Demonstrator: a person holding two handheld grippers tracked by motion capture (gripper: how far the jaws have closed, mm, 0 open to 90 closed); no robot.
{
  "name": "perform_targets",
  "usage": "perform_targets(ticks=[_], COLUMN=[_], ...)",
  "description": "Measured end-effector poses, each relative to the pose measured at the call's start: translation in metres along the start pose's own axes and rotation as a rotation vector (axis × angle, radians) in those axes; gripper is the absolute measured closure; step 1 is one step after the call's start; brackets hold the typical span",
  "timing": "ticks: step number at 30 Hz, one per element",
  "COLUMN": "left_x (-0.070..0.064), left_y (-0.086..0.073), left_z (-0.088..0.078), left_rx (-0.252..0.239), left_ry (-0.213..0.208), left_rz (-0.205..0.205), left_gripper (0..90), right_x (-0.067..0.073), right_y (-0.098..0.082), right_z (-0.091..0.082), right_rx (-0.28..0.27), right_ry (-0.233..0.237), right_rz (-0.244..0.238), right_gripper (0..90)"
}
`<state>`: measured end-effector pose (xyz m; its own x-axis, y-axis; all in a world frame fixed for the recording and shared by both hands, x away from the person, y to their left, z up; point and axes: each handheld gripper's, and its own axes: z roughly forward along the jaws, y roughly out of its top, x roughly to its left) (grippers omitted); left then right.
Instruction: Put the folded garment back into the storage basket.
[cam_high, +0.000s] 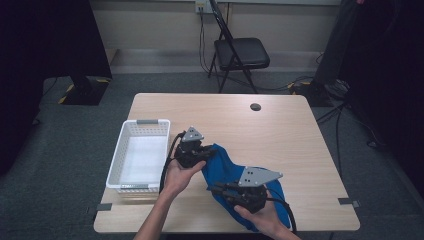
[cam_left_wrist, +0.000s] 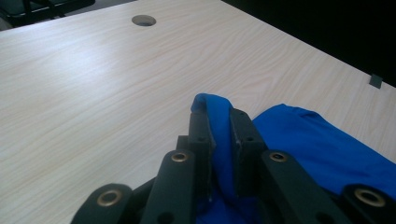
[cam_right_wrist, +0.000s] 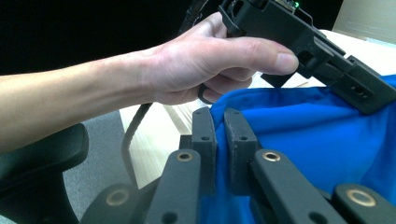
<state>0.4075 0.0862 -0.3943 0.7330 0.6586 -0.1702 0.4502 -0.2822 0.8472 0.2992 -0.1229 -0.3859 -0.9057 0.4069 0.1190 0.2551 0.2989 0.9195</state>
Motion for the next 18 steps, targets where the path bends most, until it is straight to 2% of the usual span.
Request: perform_targets(ticks=[10, 18], left_x=[0.001, 0.004], left_y=[0.004, 0.008], left_z=[-0.004, -0.01], left_rx=[-0.03, -0.035], left_ry=[-0.004, 0.018], left_rz=[-0.006, -0.009], left_gripper=[81.2, 81.3], right_x=[0.002, 0.001], right_y=[0.006, 0.014], right_z=[0.003, 0.006], right_rx=[-0.012, -0.016], right_ry=[0.002, 0.008], right_rz=[-0.006, -0.008], right_gripper=[84.4, 84.4])
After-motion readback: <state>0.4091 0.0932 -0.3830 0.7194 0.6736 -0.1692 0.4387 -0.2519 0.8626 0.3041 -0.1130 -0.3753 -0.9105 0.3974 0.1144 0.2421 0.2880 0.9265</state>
